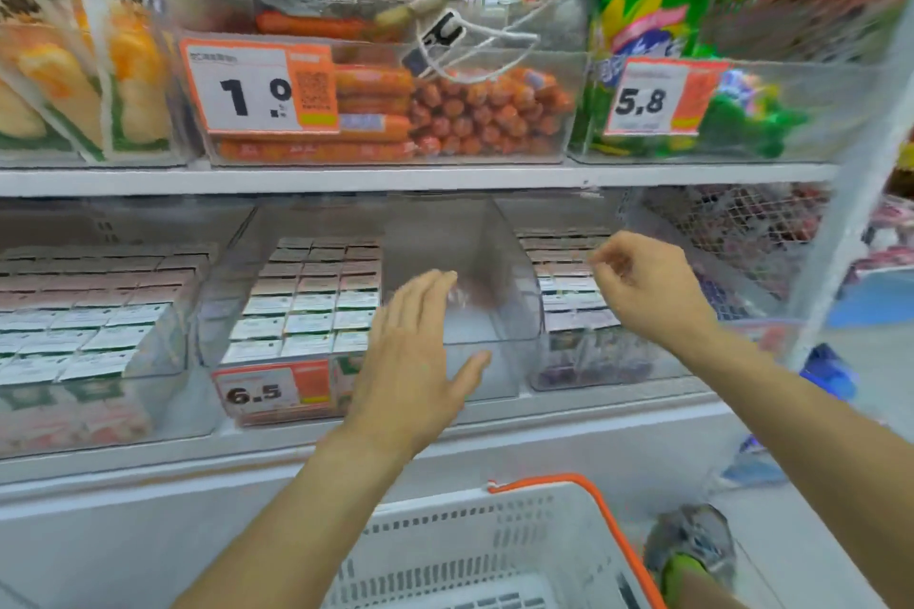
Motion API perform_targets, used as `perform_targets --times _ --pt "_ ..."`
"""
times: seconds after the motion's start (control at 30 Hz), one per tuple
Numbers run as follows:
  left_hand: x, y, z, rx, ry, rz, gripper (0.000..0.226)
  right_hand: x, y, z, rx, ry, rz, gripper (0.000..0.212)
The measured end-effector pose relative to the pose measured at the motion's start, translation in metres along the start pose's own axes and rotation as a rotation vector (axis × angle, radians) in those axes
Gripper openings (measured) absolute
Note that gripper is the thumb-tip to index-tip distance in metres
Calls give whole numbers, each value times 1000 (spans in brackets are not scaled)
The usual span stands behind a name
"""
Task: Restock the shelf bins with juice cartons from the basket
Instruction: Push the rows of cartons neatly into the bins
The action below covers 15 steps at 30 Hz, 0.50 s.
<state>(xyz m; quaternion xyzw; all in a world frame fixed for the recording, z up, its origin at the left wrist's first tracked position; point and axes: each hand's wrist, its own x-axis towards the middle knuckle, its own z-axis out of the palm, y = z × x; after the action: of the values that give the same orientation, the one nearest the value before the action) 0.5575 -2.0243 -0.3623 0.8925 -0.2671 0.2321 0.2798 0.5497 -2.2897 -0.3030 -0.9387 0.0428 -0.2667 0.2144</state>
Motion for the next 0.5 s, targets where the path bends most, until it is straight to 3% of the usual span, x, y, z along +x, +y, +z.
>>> perform_targets --times 0.13,0.2,0.3,0.5 --pt "34 25 41 94 -234 64 101 25 46 13 -233 -482 282 69" --pt "52 33 49 139 -338 49 111 32 45 28 -284 -635 305 77" --pt "66 37 61 227 -434 5 118 36 41 36 -340 -696 259 75" --pt "66 35 66 343 -431 39 114 68 59 21 -254 -732 343 90"
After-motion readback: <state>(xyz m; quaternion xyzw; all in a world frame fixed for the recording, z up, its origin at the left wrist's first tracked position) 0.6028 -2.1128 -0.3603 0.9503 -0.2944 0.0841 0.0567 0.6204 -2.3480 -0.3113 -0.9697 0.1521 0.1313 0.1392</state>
